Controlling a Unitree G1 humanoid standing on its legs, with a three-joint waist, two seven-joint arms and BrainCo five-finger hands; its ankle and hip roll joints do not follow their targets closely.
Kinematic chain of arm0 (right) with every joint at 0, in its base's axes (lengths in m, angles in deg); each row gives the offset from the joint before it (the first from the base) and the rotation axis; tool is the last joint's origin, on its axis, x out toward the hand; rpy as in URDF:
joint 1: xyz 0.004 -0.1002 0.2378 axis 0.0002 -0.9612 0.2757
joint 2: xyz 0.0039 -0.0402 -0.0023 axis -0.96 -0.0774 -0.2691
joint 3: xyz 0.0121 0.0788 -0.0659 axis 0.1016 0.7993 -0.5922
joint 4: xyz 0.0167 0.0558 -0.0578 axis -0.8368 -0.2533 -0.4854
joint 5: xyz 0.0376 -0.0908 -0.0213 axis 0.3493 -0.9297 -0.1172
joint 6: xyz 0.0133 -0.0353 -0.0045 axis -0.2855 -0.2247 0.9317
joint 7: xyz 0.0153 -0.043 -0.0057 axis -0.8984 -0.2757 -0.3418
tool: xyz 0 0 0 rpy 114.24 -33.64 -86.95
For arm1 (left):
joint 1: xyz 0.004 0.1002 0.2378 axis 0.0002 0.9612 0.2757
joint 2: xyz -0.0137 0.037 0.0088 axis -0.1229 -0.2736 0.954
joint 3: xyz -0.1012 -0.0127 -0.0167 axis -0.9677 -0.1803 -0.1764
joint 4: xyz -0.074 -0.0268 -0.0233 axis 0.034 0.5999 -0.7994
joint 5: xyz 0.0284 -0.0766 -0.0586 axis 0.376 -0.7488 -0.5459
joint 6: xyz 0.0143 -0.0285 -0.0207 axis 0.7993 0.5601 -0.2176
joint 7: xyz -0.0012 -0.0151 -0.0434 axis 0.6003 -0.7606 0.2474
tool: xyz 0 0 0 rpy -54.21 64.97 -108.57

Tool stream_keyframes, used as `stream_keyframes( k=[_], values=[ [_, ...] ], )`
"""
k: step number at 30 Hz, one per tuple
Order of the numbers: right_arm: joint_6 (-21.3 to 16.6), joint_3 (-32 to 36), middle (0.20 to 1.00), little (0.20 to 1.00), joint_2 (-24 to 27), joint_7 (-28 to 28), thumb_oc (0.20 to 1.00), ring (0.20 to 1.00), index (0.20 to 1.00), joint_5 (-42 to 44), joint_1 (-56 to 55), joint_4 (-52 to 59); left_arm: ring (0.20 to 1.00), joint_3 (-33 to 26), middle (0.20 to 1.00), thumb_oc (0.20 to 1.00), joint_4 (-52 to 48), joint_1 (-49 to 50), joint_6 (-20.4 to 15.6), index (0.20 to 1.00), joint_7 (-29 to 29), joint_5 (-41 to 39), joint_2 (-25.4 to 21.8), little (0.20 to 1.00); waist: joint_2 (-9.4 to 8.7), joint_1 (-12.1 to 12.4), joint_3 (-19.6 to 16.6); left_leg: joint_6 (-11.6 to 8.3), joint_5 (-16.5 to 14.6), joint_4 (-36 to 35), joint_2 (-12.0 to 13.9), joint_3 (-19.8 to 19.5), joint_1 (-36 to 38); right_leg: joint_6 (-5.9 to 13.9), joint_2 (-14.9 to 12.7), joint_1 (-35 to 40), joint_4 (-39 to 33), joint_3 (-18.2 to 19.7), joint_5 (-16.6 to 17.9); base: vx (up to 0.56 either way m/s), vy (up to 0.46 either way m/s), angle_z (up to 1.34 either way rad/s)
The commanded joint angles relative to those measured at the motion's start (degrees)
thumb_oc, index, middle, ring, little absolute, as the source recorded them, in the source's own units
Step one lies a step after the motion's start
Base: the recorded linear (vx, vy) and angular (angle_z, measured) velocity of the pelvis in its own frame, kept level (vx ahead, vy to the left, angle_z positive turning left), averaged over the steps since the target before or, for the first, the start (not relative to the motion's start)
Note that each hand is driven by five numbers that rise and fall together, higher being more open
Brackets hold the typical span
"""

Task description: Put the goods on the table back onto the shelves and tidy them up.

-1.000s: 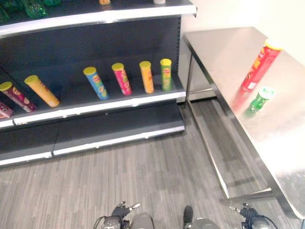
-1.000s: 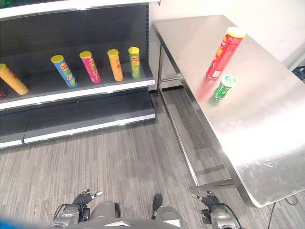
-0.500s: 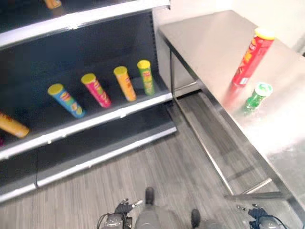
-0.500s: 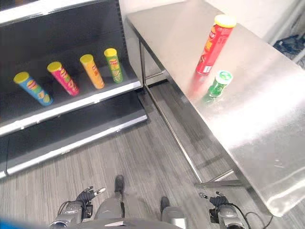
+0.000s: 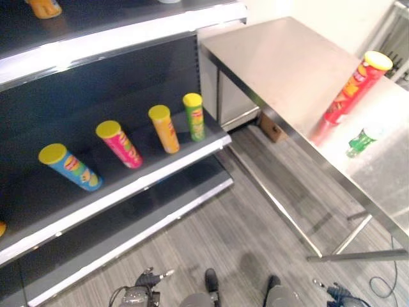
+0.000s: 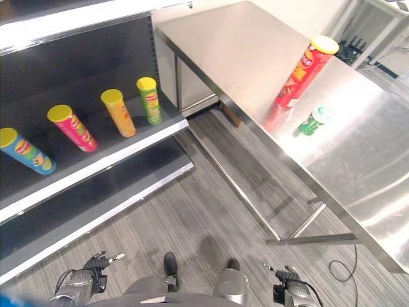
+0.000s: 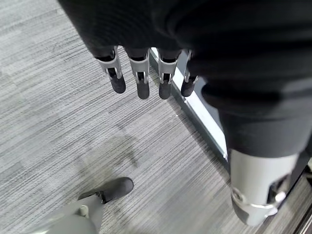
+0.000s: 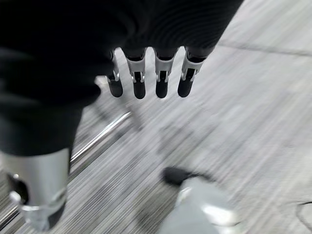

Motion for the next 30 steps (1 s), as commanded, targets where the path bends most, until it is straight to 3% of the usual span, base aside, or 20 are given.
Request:
stream_keyframes(
  k=[1, 4, 8, 12, 19, 22, 24, 26, 30],
  values=[
    [-0.94, 3.76, 1.000, 1.000, 5.71, -2.61, 1.000, 1.000, 1.000, 5.78, 1.80, -1.68, 1.000, -1.99, 1.000, 1.000, 0.36, -3.16, -0.96, 1.000, 0.62, -0.47, 0.07, 1.000, 0.85, 0.16, 1.29, -7.19, -3.23, 3.28, 5.01, -1.41, -1.70, 1.64, 1.30, 1.87, -1.41, 2.33, 3.48, 0.00, -0.045, -0.39],
    [-2.35, 11.61, 1.000, 1.000, 8.89, -2.47, 1.000, 1.000, 1.000, 14.13, 0.32, -0.31, 1.000, -2.03, 1.000, 1.000, 0.49, -3.14, -1.08, 1.000, -0.09, -0.08, 0.23, 1.000, 0.28, -0.81, 1.21, -7.58, -3.79, 3.69, 5.82, -0.15, -1.22, 1.82, 1.65, 2.29, -2.94, 2.81, 3.36, 0.02, -0.022, -0.42],
    [-3.51, 17.28, 1.000, 1.000, 11.97, -3.17, 1.000, 1.000, 1.000, 17.31, -1.76, 0.92, 1.000, -1.74, 1.000, 1.000, 1.43, -3.25, -0.58, 1.000, -0.76, 1.63, 0.56, 1.000, -0.01, -1.88, 0.56, -7.82, -3.91, 3.60, 6.07, 0.35, -0.96, 1.88, 1.88, 2.43, -3.49, 3.15, 3.00, 0.04, -0.012, -0.19],
    [-4.60, 25.82, 1.000, 1.000, 19.34, -2.92, 1.000, 1.000, 1.000, 20.48, -4.33, 2.78, 1.000, -1.78, 1.000, 1.000, 1.04, -2.89, -0.47, 1.000, -1.42, 3.43, 0.72, 1.000, -0.06, -3.16, 0.07, -8.30, -4.25, 3.15, 6.33, 0.38, 0.01, 2.09, 2.35, 3.19, -3.97, 3.23, 2.13, 0.03, -0.007, -0.08],
    [-8.80, 36.74, 1.000, 1.000, 30.91, 0.81, 1.000, 1.000, 1.000, 26.30, -6.12, 17.11, 1.000, -3.38, 1.000, 1.000, 2.51, -0.55, -0.33, 1.000, -2.90, 4.86, 1.31, 1.000, -0.28, -4.02, -1.23, -8.91, -4.11, 1.85, 6.75, 0.47, 1.24, 2.35, 2.86, 3.90, -3.94, 3.47, 1.03, 0.02, -0.002, -0.01],
    [-11.47, 37.20, 1.000, 1.000, 34.40, 1.41, 1.000, 1.000, 1.000, 24.78, -5.36, 29.79, 1.000, -3.49, 1.000, 1.000, 0.88, 0.94, -0.61, 1.000, -3.39, 4.70, 1.32, 1.000, -0.29, -3.45, -1.62, -8.98, -3.83, 1.64, 6.72, 0.33, 1.28, 2.34, 2.75, 3.98, -3.78, 3.23, 0.82, 0.00, 0.000, 0.00],
    [-12.02, 34.83, 1.000, 1.000, 37.25, -0.36, 1.000, 1.000, 1.000, 19.16, -3.03, 36.62, 1.000, -3.40, 1.000, 1.000, -0.80, 2.08, -0.75, 1.000, -3.73, 4.86, 1.53, 1.000, -0.24, -2.58, -1.75, -9.06, -3.82, 1.48, 6.74, 0.22, 1.48, 2.36, 2.68, 4.28, -3.92, 2.99, 0.68, 0.00, 0.000, 0.00],
    [-12.03, 28.73, 1.000, 1.000, 41.08, -2.77, 1.000, 1.000, 1.000, 10.97, 2.47, 41.55, 1.000, -2.76, 1.000, 1.000, -1.98, 2.79, -0.95, 1.000, -3.29, 5.13, 1.79, 1.000, -0.25, -1.06, -2.04, -9.07, -3.79, 1.60, 6.78, -0.02, 1.64, 2.21, 2.62, 4.60, -4.04, 2.66, 0.59, 0.01, -0.016, 0.08],
    [-11.97, 20.17, 1.000, 1.000, 41.94, -2.38, 1.000, 1.000, 1.000, 8.07, 9.65, 45.30, 1.000, -1.88, 1.000, 1.000, -3.71, 3.31, -1.39, 1.000, -2.94, 4.47, 1.57, 1.000, -0.41, 0.29, -1.96, -9.24, -3.62, 1.56, 6.94, -0.52, 2.11, 1.87, 2.75, 5.48, -4.13, 2.15, 0.10, 0.00, -0.022, 0.15]
  ],
)
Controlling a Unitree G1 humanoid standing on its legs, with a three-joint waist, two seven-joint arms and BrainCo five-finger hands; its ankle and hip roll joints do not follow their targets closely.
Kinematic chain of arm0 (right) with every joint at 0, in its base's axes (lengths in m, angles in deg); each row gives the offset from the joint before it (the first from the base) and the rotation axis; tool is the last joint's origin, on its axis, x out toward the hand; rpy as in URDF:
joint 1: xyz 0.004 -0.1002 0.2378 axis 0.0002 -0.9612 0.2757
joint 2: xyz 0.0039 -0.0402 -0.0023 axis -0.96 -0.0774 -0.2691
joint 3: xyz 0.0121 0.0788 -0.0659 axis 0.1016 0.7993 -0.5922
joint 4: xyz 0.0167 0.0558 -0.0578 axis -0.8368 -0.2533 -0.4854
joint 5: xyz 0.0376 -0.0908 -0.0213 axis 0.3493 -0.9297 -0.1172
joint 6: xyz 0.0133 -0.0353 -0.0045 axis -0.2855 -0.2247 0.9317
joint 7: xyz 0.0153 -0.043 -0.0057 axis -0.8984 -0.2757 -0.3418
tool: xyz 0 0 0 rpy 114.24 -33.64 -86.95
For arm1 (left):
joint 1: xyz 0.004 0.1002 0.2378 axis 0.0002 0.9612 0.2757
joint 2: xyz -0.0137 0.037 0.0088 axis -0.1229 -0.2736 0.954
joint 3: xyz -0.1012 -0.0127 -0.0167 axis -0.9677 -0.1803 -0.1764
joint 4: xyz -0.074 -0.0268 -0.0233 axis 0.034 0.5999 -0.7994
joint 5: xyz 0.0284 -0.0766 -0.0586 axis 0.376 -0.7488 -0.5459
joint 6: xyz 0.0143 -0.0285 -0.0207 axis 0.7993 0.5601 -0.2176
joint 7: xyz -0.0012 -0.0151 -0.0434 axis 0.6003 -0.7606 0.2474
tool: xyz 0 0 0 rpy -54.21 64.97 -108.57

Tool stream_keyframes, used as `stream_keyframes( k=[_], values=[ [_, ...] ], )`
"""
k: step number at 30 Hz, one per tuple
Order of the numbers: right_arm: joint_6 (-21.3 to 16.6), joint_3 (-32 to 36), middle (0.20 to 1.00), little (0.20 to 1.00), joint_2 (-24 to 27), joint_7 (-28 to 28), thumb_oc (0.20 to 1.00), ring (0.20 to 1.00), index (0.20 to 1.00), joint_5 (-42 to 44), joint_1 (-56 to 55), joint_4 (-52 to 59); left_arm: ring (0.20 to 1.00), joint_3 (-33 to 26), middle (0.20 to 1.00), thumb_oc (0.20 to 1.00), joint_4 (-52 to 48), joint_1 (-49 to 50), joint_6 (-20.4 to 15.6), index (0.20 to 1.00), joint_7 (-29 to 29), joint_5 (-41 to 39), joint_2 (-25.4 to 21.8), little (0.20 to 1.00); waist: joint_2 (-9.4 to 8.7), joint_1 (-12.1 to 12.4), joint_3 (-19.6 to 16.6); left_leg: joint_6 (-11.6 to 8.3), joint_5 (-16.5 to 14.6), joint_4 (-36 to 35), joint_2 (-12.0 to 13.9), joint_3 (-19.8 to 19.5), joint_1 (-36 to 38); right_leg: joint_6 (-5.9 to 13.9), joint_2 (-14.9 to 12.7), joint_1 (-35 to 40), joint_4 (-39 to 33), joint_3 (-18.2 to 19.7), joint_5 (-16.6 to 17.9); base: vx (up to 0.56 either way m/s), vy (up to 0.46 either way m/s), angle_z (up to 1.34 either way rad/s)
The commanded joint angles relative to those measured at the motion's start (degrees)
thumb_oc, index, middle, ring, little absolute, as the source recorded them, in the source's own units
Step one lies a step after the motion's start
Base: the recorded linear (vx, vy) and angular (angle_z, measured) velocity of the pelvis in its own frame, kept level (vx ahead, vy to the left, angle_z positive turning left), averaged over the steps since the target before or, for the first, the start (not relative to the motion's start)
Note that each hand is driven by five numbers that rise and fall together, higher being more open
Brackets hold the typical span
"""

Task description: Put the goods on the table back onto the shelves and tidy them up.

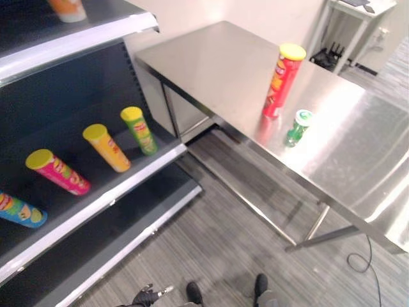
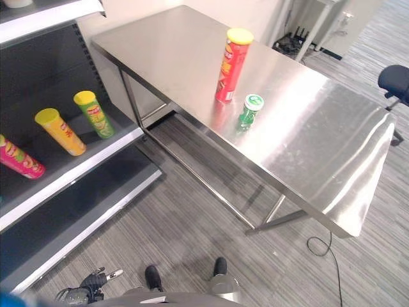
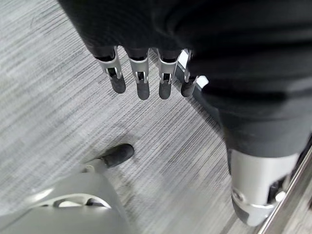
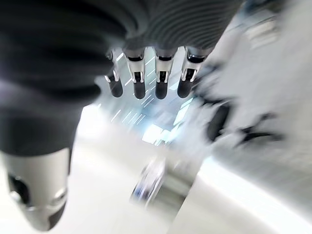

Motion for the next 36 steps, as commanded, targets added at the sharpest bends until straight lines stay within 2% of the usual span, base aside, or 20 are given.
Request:
stream_keyframes(
  k=[1, 3, 4, 6, 8, 11, 12, 22, 29, 36],
  values=[
    [-2.52, -3.24, 1.000, 1.000, 4.06, -0.62, 1.000, 1.000, 1.000, -6.14, 5.92, -1.39, 1.000, 1.14, 1.000, 1.000, 0.71, -3.45, -1.35, 1.000, 0.30, 1.14, -0.28, 1.000, 1.37, 3.53, 0.36, -3.65, -4.78, 1.54, 3.22, -3.27, 1.33, 3.67, -1.68, 1.62, 3.10, 0.59, -3.74, 0.00, -0.045, 0.14],
    [-0.35, -13.36, 1.000, 1.000, 6.87, 1.77, 1.000, 1.000, 1.000, -12.30, 12.12, -2.12, 1.000, 1.94, 1.000, 1.000, -0.58, -3.00, -1.57, 1.000, 0.54, 0.78, -0.64, 1.000, 1.22, 5.05, 0.24, -3.97, -4.37, 1.49, 3.40, -3.95, 1.31, 3.20, -1.50, 2.24, 3.00, -0.08, -4.24, 0.00, -0.046, 0.24],
    [-0.38, -13.81, 1.000, 1.000, 6.91, 1.75, 1.000, 1.000, 1.000, -12.29, 12.59, -2.31, 1.000, 1.78, 1.000, 1.000, -0.59, -2.95, -1.57, 1.000, 0.54, 0.78, -0.57, 1.000, 1.25, 4.85, 0.23, -3.98, -4.37, 1.50, 3.41, -3.97, 1.29, 3.20, -1.49, 2.25, 3.00, -0.10, -4.25, 0.00, -0.039, 0.22],
    [0.27, -20.21, 1.000, 1.000, 7.46, 3.19, 1.000, 1.000, 1.000, -13.52, 16.95, -4.56, 1.000, 2.40, 1.000, 1.000, -1.20, -2.51, -1.70, 1.000, 0.87, 0.04, -0.61, 1.000, 1.23, 5.81, 0.35, -4.28, -4.01, 1.61, 3.54, -4.61, 1.07, 2.87, -1.28, 2.74, 2.93, -0.73, -4.70, -0.01, -0.042, 0.22],
    [0.50, -22.13, 1.000, 1.000, 7.50, 3.73, 1.000, 1.000, 1.000, -13.82, 18.25, -5.46, 1.000, 2.43, 1.000, 1.000, -1.22, -2.44, -1.74, 1.000, 0.92, -0.18, -0.51, 1.000, 1.26, 5.93, 0.36, -4.36, -3.92, 1.61, 3.56, -4.81, 1.03, 2.76, -1.21, 2.89, 2.90, -0.96, -4.83, -0.01, -0.034, 0.22],
    [1.80, -30.74, 1.000, 1.000, 6.65, 5.72, 1.000, 1.000, 1.000, -16.96, 23.22, -9.29, 1.000, 2.69, 1.000, 1.000, -1.32, -2.13, -2.07, 1.000, 1.35, -1.31, -0.39, 1.000, 1.50, 7.42, 0.51, -4.83, -3.24, 1.38, 3.64, -6.14, 0.69, 2.33, -0.88, 3.84, 2.75, -2.41, -5.48, 0.01, -0.066, 0.25],
    [1.90, -31.70, 1.000, 1.000, 6.36, 5.88, 1.000, 1.000, 1.000, -17.30, 23.79, -9.93, 1.000, 2.62, 1.000, 1.000, -1.36, -1.99, -2.12, 1.000, 1.46, -1.44, -0.28, 1.000, 1.58, 7.57, 0.55, -4.88, -3.10, 1.33, 3.64, -6.37, 0.60, 2.27, -0.84, 3.99, 2.70, -2.69, -5.55, 0.01, -0.044, 0.22],
    [3.09, -34.70, 1.000, 1.000, 8.19, 5.06, 1.000, 1.000, 1.000, -24.36, 24.37, -11.98, 1.000, 2.46, 1.000, 1.000, -1.45, -1.04, -2.29, 1.000, 2.09, -1.59, 0.17, 1.000, 2.28, 8.28, 0.76, -5.44, -2.23, 0.93, 3.53, -8.34, -0.38, 1.98, -0.63, 4.85, 2.62, -4.98, -6.09, 0.01, -0.031, 0.16],
    [4.39, -36.24, 1.000, 1.000, 6.93, 1.30, 1.000, 1.000, 1.000, -30.02, 27.00, -15.68, 1.000, 2.82, 1.000, 1.000, -1.74, -0.70, -2.47, 1.000, 3.18, -1.55, 0.21, 1.000, 2.60, 8.79, 0.70, -5.51, -2.06, 0.64, 3.62, -8.90, -0.43, 1.85, -0.26, 5.21, 1.98, -5.80, -6.22, 0.01, -0.015, 0.04],
    [4.38, -35.84, 1.000, 1.000, 4.61, -0.89, 1.000, 1.000, 1.000, -28.13, 29.18, -18.14, 1.000, 3.25, 1.000, 1.000, -3.03, -0.09, -2.54, 1.000, 3.47, -1.77, -0.06, 1.000, 3.05, 9.36, 1.01, -5.34, -2.00, 0.60, 3.42, -9.19, -0.86, 2.02, -0.31, 4.81, 1.59, -5.69, -6.00, 0.02, -0.005, 0.05]
  ],
)
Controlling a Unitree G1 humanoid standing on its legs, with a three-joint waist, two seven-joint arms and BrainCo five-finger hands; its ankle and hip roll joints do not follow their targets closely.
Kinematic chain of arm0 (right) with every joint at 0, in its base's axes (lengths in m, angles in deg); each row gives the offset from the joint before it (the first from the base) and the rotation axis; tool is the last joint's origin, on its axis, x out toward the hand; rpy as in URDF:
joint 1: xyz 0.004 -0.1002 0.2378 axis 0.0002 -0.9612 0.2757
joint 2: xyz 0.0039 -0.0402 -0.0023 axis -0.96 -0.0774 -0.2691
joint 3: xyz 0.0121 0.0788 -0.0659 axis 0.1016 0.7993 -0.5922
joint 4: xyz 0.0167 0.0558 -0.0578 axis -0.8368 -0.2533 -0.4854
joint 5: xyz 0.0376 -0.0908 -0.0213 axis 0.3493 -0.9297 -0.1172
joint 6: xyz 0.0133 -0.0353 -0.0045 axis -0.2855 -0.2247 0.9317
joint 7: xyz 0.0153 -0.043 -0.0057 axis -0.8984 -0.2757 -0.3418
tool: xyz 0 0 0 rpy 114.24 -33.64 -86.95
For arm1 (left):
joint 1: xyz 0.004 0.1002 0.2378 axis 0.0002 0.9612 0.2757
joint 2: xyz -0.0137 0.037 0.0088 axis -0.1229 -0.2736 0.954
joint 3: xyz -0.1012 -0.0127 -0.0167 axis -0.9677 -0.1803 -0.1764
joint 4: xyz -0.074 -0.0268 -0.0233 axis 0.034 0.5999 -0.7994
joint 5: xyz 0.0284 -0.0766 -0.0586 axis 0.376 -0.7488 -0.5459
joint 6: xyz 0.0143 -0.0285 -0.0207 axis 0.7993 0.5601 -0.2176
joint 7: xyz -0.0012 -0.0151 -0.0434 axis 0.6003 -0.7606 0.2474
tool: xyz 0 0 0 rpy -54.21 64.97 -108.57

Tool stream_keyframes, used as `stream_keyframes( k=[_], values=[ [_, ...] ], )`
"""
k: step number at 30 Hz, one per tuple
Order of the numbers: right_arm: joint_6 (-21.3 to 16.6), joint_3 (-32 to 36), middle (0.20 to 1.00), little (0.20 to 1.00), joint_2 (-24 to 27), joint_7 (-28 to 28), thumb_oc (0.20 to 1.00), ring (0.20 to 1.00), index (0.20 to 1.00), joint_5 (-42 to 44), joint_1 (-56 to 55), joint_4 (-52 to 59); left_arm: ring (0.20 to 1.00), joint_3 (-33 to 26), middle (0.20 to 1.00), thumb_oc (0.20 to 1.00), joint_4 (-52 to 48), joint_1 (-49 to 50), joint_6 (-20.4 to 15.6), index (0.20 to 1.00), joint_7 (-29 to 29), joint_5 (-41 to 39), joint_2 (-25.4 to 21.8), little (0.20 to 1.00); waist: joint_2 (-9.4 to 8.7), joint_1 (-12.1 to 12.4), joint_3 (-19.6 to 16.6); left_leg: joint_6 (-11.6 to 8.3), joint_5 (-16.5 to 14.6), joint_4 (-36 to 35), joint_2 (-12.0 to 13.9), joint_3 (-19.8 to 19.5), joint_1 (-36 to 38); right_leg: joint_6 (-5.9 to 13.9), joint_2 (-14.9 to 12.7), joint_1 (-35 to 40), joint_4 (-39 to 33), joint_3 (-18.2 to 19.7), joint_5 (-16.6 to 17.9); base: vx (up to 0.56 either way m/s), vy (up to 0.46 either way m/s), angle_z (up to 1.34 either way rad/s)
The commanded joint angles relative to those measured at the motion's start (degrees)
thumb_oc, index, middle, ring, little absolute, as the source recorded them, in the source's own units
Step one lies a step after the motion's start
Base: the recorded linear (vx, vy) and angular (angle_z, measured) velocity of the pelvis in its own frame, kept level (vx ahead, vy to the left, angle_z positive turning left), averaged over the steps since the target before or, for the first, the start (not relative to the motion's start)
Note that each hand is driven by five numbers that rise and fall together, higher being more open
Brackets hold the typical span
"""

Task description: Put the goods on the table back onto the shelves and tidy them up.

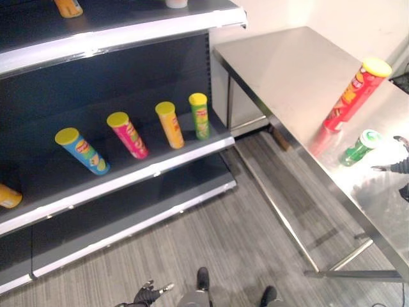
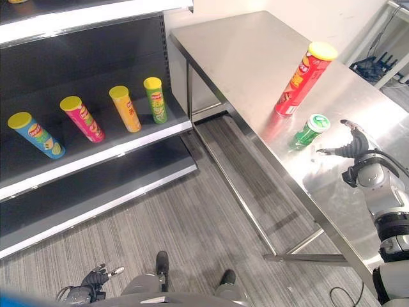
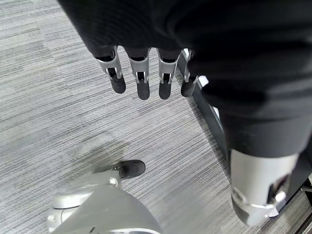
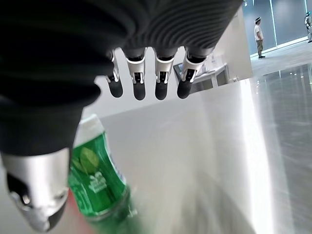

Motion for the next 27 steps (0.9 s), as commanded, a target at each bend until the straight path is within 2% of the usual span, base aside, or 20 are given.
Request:
stream_keyframes(
  k=[1, 16, 27],
  values=[
    [-0.88, -2.53, 1.000, 1.000, 2.29, -2.82, 1.000, 1.000, 1.000, 2.10, 7.55, -0.59, 1.000, 2.50, 1.000, 1.000, -0.68, -1.54, -1.88, 1.000, 0.78, -1.16, -0.16, 1.000, 0.67, 2.28, -0.75, -5.14, -4.48, 0.63, 3.61, 0.01, 2.06, 2.79, -0.86, 1.54, 1.66, 1.91, -4.10, 0.00, 0.000, 0.00],
    [-0.99, -3.27, 1.000, 1.000, -0.21, -3.03, 1.000, 1.000, 1.000, 6.93, 11.06, -4.41, 1.000, 2.54, 1.000, 1.000, -1.12, -0.84, -1.74, 1.000, 1.06, -2.54, -0.28, 1.000, 0.80, 3.56, -0.07, -5.03, -4.36, 0.53, 2.85, -0.84, 0.91, 2.89, -0.97, 1.05, 1.18, 1.45, -3.94, 0.00, 0.000, 0.00],
    [0.12, -6.38, 1.000, 1.000, -0.73, -3.86, 1.000, 1.000, 1.000, 5.15, 15.52, -10.47, 1.000, 2.78, 1.000, 1.000, -1.50, -1.02, -1.80, 1.000, 1.79, -3.59, -0.45, 1.000, 0.67, 4.68, 0.47, -5.07, -4.14, 0.53, 2.51, -2.20, -0.03, 2.83, -1.01, 0.95, 1.38, 0.54, -4.22, 0.01, -0.009, 0.08]
  ],
)
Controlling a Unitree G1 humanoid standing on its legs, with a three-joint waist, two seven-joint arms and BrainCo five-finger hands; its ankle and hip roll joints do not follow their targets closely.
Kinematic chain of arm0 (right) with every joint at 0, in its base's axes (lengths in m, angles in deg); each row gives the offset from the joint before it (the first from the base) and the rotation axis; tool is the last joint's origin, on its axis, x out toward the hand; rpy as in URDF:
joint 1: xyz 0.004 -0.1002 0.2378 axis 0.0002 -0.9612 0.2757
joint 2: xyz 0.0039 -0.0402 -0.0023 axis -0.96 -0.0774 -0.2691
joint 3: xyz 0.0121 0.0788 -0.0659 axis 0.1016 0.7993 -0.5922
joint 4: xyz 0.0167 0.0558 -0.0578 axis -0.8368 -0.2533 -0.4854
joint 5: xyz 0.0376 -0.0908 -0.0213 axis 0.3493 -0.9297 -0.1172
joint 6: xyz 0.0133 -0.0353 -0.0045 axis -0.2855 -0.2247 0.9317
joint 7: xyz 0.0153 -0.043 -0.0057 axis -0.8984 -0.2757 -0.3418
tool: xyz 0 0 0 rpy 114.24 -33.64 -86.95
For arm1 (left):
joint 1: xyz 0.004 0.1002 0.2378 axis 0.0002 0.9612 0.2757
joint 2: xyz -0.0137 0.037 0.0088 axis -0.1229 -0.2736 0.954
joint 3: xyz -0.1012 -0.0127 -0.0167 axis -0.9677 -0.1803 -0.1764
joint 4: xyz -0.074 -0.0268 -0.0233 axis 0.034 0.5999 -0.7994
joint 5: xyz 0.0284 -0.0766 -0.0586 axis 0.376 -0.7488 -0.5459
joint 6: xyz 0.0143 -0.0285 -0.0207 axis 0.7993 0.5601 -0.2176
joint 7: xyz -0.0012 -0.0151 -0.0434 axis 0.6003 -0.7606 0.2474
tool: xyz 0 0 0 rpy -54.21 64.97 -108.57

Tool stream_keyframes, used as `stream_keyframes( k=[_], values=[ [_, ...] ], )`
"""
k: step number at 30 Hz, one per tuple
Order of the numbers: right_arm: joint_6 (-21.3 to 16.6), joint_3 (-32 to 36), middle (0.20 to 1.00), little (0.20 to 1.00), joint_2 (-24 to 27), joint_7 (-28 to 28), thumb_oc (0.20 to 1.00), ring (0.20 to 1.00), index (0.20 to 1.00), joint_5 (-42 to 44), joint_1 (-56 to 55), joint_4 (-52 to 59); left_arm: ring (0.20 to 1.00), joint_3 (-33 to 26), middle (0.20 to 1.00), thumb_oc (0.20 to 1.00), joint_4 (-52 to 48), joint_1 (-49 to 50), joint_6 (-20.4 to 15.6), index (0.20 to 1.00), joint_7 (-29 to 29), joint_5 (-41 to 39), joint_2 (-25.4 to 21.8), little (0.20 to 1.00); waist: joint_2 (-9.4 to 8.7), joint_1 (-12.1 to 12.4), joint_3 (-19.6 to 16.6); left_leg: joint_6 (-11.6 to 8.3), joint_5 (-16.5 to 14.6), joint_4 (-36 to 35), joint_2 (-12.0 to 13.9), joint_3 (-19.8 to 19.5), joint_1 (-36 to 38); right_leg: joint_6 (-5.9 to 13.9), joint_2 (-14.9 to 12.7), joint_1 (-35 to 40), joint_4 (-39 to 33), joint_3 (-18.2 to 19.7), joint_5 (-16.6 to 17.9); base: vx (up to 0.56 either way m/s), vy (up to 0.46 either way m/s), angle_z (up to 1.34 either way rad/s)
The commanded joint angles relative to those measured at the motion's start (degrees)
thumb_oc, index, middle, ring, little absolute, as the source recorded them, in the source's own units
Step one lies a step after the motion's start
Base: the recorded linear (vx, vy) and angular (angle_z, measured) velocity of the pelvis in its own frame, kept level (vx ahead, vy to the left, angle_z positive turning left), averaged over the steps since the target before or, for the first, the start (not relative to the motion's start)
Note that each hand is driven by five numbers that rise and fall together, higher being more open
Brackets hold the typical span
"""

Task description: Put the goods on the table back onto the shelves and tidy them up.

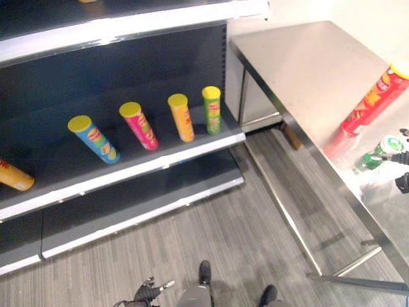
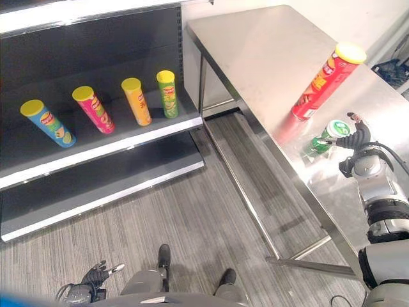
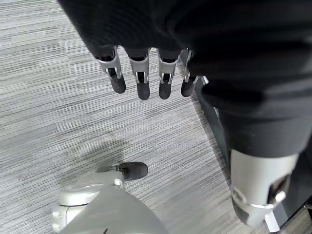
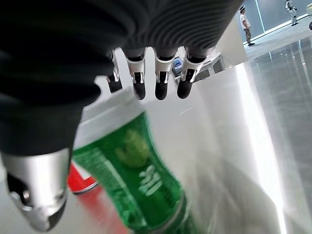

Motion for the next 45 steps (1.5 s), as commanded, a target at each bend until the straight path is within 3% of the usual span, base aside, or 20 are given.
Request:
stream_keyframes(
  k=[1, 7, 9, 10, 20, 27, 34, 39, 45],
  values=[
    [-0.43, -4.74, 1.000, 1.000, 2.49, -2.51, 1.000, 1.000, 1.000, -0.05, 8.25, -0.84, 1.000, 2.77, 1.000, 1.000, 0.26, -1.28, -1.69, 1.000, 1.37, -2.00, -0.41, 1.000, 1.06, 1.50, -0.13, -5.07, -4.41, 0.49, 2.90, -0.46, 1.39, 2.60, -0.96, 1.27, 1.33, 2.33, -3.83, 0.01, -0.011, 0.05],
    [-0.16, -5.83, 1.000, 1.000, 1.89, -2.25, 1.000, 1.000, 1.000, -0.36, 9.00, -2.50, 1.000, 2.65, 1.000, 1.000, 0.48, -1.09, -1.62, 1.000, 1.57, -2.17, -0.56, 1.000, 0.98, 1.86, -0.05, -5.04, -4.43, 0.49, 2.95, -0.95, 1.27, 2.45, -0.80, 1.39, 1.41, 2.09, -4.12, 0.01, -0.011, 0.04],
    [-0.14, -6.22, 0.576, 0.576, 1.80, -2.07, 0.576, 0.576, 0.576, -0.42, 9.22, -2.99, 1.000, 2.63, 1.000, 1.000, 0.31, -1.07, -1.66, 1.000, 1.62, -2.23, -0.60, 1.000, 0.97, 1.93, -0.03, -5.03, -4.44, 0.50, 2.92, -1.04, 1.30, 2.45, -0.74, 1.42, 1.36, 2.08, -4.13, 0.01, -0.005, 0.04],
    [-0.14, -6.23, 0.200, 0.200, 1.80, -2.07, 0.200, 0.200, 0.200, -0.42, 9.23, -3.00, 1.000, 2.62, 1.000, 1.000, 0.31, -1.07, -1.66, 1.000, 1.62, -2.23, -0.60, 1.000, 0.97, 1.92, -0.03, -5.03, -4.44, 0.50, 2.92, -1.04, 1.31, 2.45, -0.74, 1.43, 1.36, 2.07, -4.13, 0.00, -0.007, 0.05],
    [0.70, -5.39, 0.200, 0.200, 1.16, -2.61, 0.200, 0.200, 0.200, -2.01, 7.34, -2.51, 1.000, 2.14, 1.000, 1.000, 0.51, -1.10, -1.23, 1.000, 2.06, -2.24, -0.58, 1.000, 0.71, 1.75, 0.13, -5.03, -4.48, 0.49, 3.06, -1.33, 1.46, 2.28, -0.47, 1.91, 1.22, 1.84, -4.37, 0.00, -0.002, 0.01],
    [-0.44, 3.94, 0.200, 0.200, 3.70, -6.55, 0.200, 0.200, 0.200, -2.67, -0.57, 10.40, 1.000, 0.31, 1.000, 1.000, -0.19, -0.36, -0.92, 1.000, 2.13, -1.25, -0.47, 1.000, 0.64, 1.05, -0.14, -5.20, -4.81, 0.49, 3.28, -1.26, 2.10, 2.34, -0.43, 2.34, 1.24, 1.33, -4.38, 0.00, -0.002, 0.01],
    [-3.25, 17.51, 0.200, 0.200, 5.38, -10.64, 0.200, 0.200, 0.200, -1.95, -8.29, 31.42, 1.000, -2.56, 1.000, 1.000, 0.41, -0.82, -0.38, 1.000, 1.93, 0.01, -0.50, 1.000, -0.33, 0.36, -1.11, -4.81, -5.81, 0.54, 3.06, -0.92, 2.78, 2.82, -0.92, 2.37, 1.67, 1.44, -4.20, 0.01, 0.011, 0.00],
    [-5.99, 18.68, 0.200, 0.200, 4.88, -9.37, 0.200, 0.200, 0.200, -1.11, -7.98, 40.95, 1.000, -3.22, 1.000, 1.000, -0.67, -0.84, -0.38, 1.000, 1.39, 0.69, -1.12, 1.000, -1.20, 1.09, -1.61, -4.23, -6.57, 0.79, 2.67, -0.65, 3.19, 3.21, -1.45, 2.22, 1.85, 1.85, -3.89, 0.02, 0.040, 0.01],
    [-7.17, 13.76, 0.200, 0.200, 4.49, -8.37, 0.200, 0.200, 0.200, -2.66, -2.55, 46.40, 1.000, -5.21, 1.000, 1.000, -1.11, -0.27, -0.69, 1.000, 1.38, -0.27, -1.71, 1.000, -2.87, 3.49, -1.22, -2.70, -8.40, 2.75, 1.38, -0.92, 2.50, 4.14, -3.11, 0.11, 3.55, 3.85, -2.58, 0.00, 0.095, -0.06]
  ],
)
